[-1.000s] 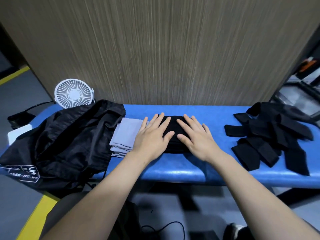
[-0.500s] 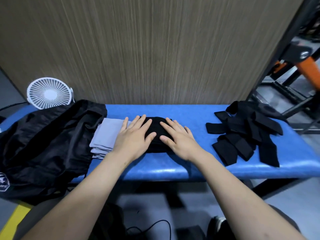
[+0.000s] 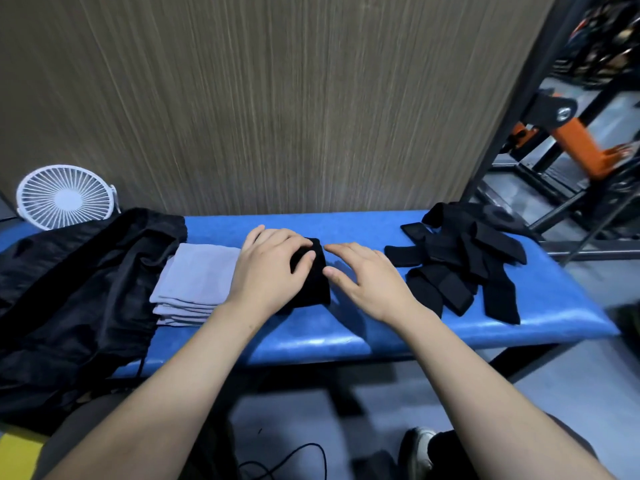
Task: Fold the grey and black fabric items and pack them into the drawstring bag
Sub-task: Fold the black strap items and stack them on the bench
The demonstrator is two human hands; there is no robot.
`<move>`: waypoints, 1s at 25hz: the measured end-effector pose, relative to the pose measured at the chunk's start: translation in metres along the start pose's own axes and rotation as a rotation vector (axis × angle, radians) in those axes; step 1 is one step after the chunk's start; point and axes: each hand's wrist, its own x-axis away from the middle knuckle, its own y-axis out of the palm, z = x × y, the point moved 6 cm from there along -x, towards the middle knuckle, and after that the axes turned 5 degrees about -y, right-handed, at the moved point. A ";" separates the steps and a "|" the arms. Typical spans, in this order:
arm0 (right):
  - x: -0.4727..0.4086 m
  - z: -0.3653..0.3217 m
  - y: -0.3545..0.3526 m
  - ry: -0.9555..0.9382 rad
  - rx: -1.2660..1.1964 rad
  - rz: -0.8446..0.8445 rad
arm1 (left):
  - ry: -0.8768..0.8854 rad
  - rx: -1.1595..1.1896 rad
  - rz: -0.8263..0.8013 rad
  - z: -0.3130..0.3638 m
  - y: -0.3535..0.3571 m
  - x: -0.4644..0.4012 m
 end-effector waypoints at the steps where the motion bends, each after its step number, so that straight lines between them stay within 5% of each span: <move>1: 0.004 0.002 -0.007 0.005 0.007 0.023 | 0.011 0.024 0.025 0.007 -0.001 -0.002; 25: 0.135 0.142 -0.116 0.360 -0.084 0.244 | 0.094 0.345 -0.200 0.172 0.104 -0.027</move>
